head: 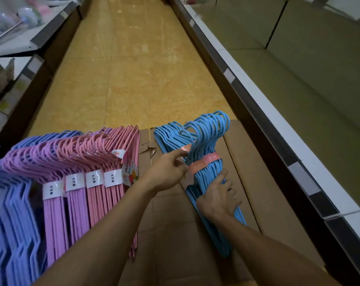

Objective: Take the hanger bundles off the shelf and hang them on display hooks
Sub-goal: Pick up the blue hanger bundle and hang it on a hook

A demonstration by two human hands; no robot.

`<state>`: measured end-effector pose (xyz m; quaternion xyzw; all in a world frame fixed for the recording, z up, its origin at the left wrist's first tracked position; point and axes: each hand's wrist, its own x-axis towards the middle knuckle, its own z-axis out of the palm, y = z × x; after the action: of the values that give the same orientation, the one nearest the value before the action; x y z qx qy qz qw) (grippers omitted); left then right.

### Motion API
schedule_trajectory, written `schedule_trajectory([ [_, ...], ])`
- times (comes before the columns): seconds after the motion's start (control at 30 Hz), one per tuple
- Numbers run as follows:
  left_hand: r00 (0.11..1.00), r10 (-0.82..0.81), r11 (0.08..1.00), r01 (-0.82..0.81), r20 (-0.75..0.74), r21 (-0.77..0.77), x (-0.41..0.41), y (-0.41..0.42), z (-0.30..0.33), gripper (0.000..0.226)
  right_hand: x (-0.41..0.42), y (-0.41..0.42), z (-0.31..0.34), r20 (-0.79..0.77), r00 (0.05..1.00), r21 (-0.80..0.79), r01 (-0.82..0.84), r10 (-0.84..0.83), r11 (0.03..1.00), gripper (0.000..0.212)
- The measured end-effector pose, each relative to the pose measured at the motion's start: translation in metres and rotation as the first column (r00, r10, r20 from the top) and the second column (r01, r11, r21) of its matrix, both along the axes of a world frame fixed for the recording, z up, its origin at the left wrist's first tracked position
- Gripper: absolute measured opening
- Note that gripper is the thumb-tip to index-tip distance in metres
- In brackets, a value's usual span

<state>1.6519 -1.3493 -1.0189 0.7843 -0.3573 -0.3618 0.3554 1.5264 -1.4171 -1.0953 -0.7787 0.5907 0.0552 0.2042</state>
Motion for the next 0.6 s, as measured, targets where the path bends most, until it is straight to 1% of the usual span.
schedule_trajectory([
  [0.17, 0.978, 0.157, 0.987, -0.159, -0.136, -0.004, -0.002, -0.005, -0.001, 0.029, -0.008, -0.017, 0.018, 0.037, 0.999, -0.059, -0.023, 0.025, 0.998, 0.097],
  [0.33, 0.904, 0.327, 0.943, -0.330, -0.274, 0.038, 0.000, -0.009, -0.006, 0.025, -0.022, -0.035, 0.044, 0.129, 0.991, -0.009, -0.044, 0.045, 0.999, 0.093],
  [0.37, 0.890, 0.350, 0.934, -0.356, -0.292, 0.034, 0.000, -0.010, -0.008, 0.021, -0.026, -0.036, 0.047, 0.154, 0.986, -0.004, -0.058, 0.058, 0.998, 0.092],
  [0.43, 0.855, 0.395, 0.910, -0.414, -0.337, 0.018, 0.001, -0.011, -0.010, 0.004, -0.036, -0.040, 0.054, 0.211, 0.974, -0.007, -0.086, 0.085, 0.996, 0.088],
  [0.5, 0.799, 0.450, 0.873, -0.488, -0.399, 0.008, 0.003, -0.011, -0.013, 0.009, -0.045, -0.045, 0.061, 0.280, 0.953, -0.008, -0.115, 0.113, 0.993, 0.083],
  [0.53, 0.778, 0.473, 0.856, -0.516, -0.414, 0.009, 0.004, -0.010, -0.015, 0.010, -0.049, -0.047, 0.065, 0.324, 0.938, 0.005, -0.135, 0.126, 0.991, 0.082],
  [0.6, 0.738, 0.521, 0.820, -0.572, -0.429, 0.011, 0.005, -0.008, -0.018, 0.019, -0.058, -0.051, 0.076, 0.414, 0.899, 0.055, -0.183, 0.145, 0.981, 0.084],
])
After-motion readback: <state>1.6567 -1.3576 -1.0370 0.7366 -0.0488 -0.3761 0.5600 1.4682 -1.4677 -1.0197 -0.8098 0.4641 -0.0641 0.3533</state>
